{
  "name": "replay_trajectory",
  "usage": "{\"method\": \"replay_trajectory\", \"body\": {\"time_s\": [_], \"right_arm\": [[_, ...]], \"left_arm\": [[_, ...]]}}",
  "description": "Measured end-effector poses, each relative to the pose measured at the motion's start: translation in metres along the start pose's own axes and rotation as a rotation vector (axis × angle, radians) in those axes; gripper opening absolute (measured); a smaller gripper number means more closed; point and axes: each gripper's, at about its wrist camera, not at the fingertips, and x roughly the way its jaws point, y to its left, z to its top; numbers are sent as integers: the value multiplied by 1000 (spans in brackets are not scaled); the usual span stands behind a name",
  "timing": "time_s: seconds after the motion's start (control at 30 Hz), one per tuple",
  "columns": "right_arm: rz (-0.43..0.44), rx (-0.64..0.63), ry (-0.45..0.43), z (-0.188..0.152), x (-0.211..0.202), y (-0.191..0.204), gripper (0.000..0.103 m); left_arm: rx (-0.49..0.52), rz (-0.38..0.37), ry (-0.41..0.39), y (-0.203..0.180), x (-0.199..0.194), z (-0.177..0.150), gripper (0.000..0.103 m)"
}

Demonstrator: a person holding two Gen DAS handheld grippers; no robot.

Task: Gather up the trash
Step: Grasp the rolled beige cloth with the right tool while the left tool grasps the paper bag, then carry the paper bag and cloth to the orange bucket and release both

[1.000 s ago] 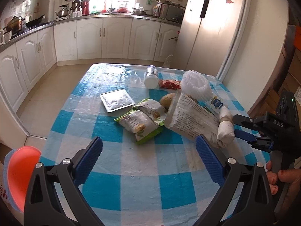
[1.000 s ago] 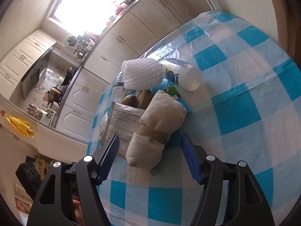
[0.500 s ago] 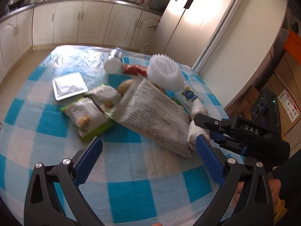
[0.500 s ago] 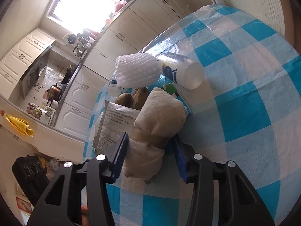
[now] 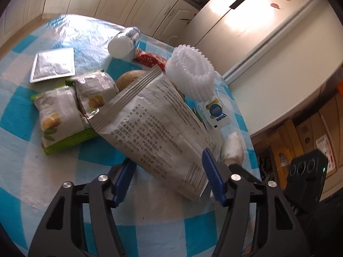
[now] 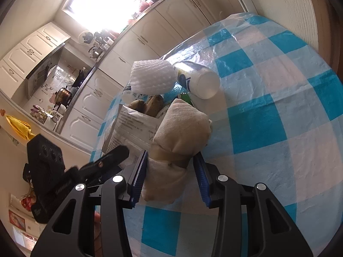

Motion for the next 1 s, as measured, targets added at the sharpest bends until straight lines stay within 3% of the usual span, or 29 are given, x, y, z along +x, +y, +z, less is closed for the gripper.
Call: {"method": "replay_trajectory", "body": {"time_s": [0.1, 0.17, 0.27, 0.43, 0.57, 1.0], "right_arm": [[-8, -11, 7, -3, 1, 1, 45], [-8, -8, 11, -5, 2, -1, 45], [-8, -7, 13, -7, 3, -2, 45], [-12, -18, 13, -11, 2, 2, 45], [-33, -53, 3, -16, -2, 14, 45], [-56, -139, -1, -34, -11, 48, 45]], "left_arm": [[-28, -15, -9, 1, 5, 4, 57], [-41, -11, -13, 3, 6, 6, 45], [-80, -34, -9, 8, 7, 9, 40], [-82, -62, -26, 9, -3, 12, 23], [-61, -71, -53, 5, -17, 13, 16], [-57, -75, -164, 25, -85, 2, 9]]}}
